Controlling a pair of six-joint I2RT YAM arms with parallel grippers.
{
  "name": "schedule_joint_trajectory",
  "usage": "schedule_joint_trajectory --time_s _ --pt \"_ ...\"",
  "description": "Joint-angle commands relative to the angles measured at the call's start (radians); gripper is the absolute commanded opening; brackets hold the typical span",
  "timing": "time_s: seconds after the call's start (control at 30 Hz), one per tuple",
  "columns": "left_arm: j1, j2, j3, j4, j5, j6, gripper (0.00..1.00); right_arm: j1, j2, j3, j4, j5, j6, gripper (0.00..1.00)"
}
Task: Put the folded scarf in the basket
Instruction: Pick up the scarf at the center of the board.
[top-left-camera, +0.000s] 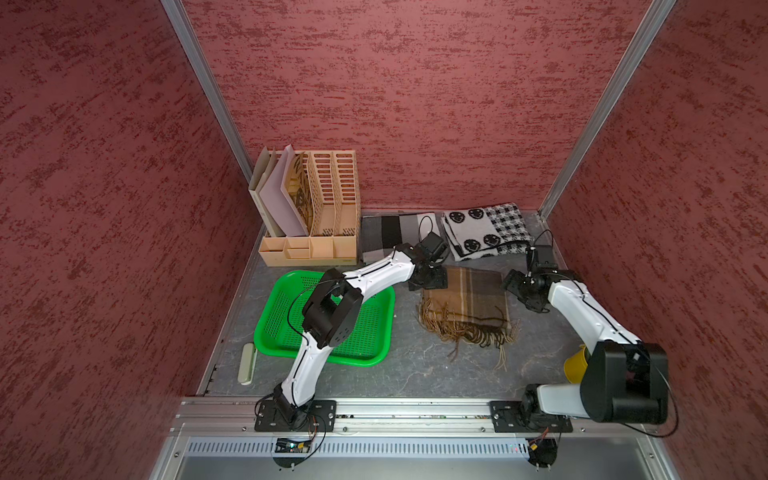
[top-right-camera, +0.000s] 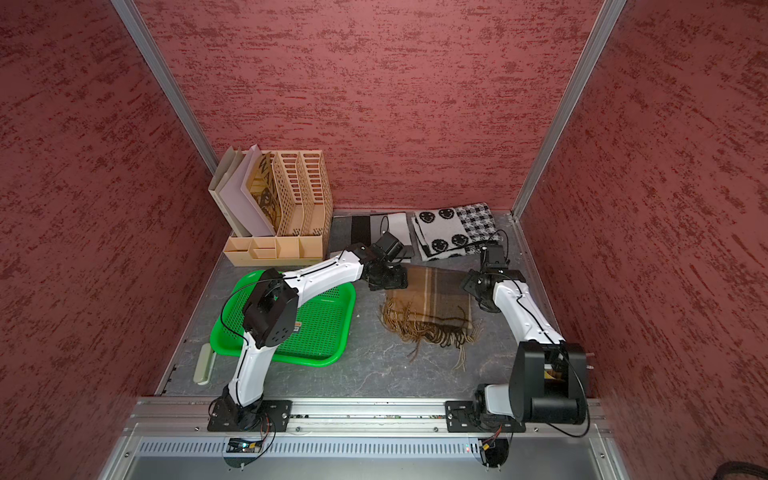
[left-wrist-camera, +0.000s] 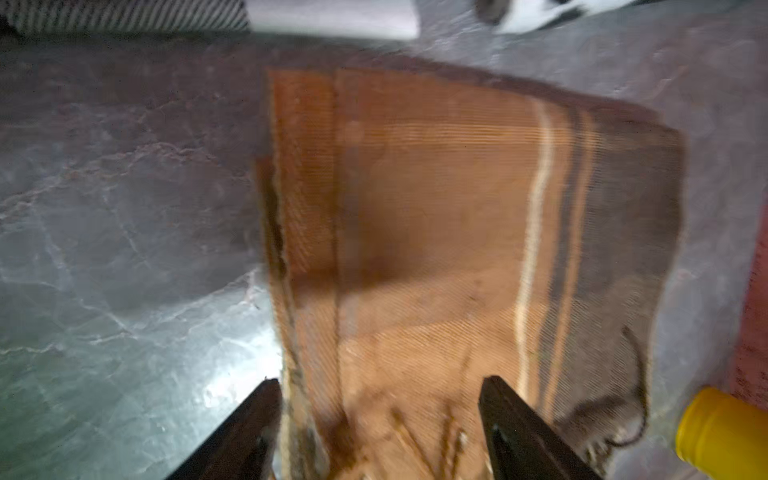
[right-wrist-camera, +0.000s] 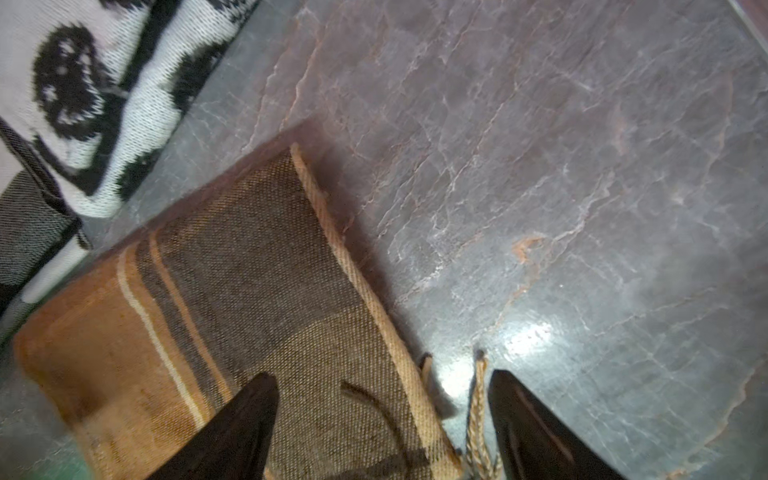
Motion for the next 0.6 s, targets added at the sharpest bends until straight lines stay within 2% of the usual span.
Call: schedule_joint_trajectory --time_s 0.0,0.17,0.3,0.57 --pt "0.011 0.032 0.005 0.016 0.014 -0.011 0.79 -0.011 0.032 0.015 0.041 -0.025 -0.027 0.86" --pt "-0.002 0.041 -0.051 0.041 -0.002 -0.024 0.79 -0.021 0.065 -0.009 0.07 -0.049 -0.045 0.86" --pt "-0.003 0.041 -0.127 0.131 0.04 -0.049 0.77 -0.022 0.106 -0.029 0.089 -0.076 -0.049 0.86" --pt "-0.01 0.022 -0.251 0.319 0.138 -0.136 0.58 -0.023 0.089 -0.084 0.116 -0.104 -0.035 0.83"
